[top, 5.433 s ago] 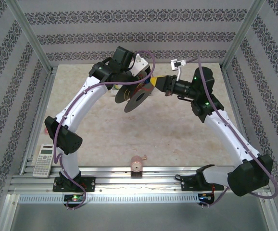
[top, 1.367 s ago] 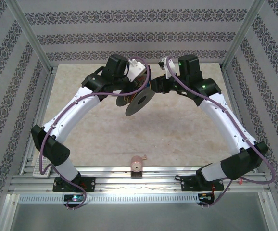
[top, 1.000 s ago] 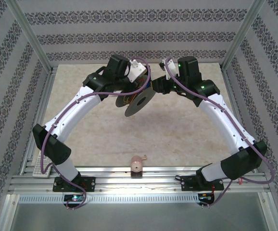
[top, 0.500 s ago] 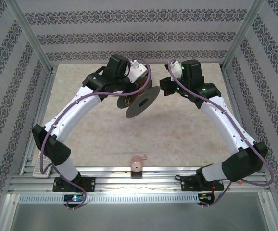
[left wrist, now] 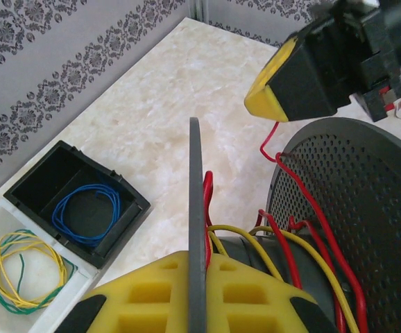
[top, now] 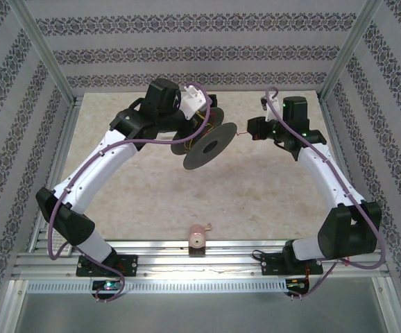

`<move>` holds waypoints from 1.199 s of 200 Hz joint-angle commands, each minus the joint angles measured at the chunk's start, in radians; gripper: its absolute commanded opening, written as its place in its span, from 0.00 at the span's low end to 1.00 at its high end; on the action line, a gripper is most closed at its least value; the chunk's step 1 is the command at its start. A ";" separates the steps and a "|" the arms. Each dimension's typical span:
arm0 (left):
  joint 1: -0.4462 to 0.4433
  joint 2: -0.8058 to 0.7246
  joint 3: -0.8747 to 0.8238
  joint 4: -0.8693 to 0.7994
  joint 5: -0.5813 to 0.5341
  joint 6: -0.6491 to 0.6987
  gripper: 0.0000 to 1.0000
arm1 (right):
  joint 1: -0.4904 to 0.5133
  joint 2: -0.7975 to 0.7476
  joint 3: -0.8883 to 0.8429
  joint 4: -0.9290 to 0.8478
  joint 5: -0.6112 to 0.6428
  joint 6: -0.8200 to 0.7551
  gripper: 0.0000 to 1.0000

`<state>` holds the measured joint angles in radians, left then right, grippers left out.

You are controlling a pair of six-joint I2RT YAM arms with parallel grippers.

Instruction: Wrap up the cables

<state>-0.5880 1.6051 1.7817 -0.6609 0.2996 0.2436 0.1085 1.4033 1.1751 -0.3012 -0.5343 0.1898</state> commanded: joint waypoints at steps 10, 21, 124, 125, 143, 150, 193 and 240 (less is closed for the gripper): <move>-0.002 -0.063 0.008 0.070 0.032 0.011 0.00 | -0.040 -0.004 -0.079 0.117 -0.047 0.048 0.00; 0.003 -0.071 0.006 0.078 0.035 0.007 0.00 | -0.049 0.001 -0.101 0.137 -0.050 0.054 0.00; 0.088 -0.120 -0.016 0.183 0.203 -0.117 0.00 | -0.065 0.064 -0.246 0.333 -0.087 0.146 0.00; 0.088 -0.119 -0.014 0.181 0.202 -0.116 0.00 | -0.065 0.064 -0.246 0.334 -0.092 0.148 0.00; 0.088 -0.106 -0.002 0.151 0.183 -0.101 0.00 | -0.070 0.037 -0.209 0.329 -0.204 0.151 0.17; 0.087 -0.100 0.001 0.138 0.175 -0.095 0.00 | -0.070 0.021 -0.182 0.310 -0.250 0.144 0.33; 0.073 -0.032 0.009 0.037 0.098 -0.058 0.00 | -0.064 -0.083 0.031 0.097 -0.413 0.094 0.98; 0.037 0.027 0.017 -0.019 0.027 -0.016 0.00 | -0.050 -0.098 0.145 -0.029 -0.410 0.150 0.98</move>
<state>-0.5251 1.6276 1.7542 -0.6624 0.3645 0.1867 0.0460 1.2919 1.2987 -0.2230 -0.8925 0.3202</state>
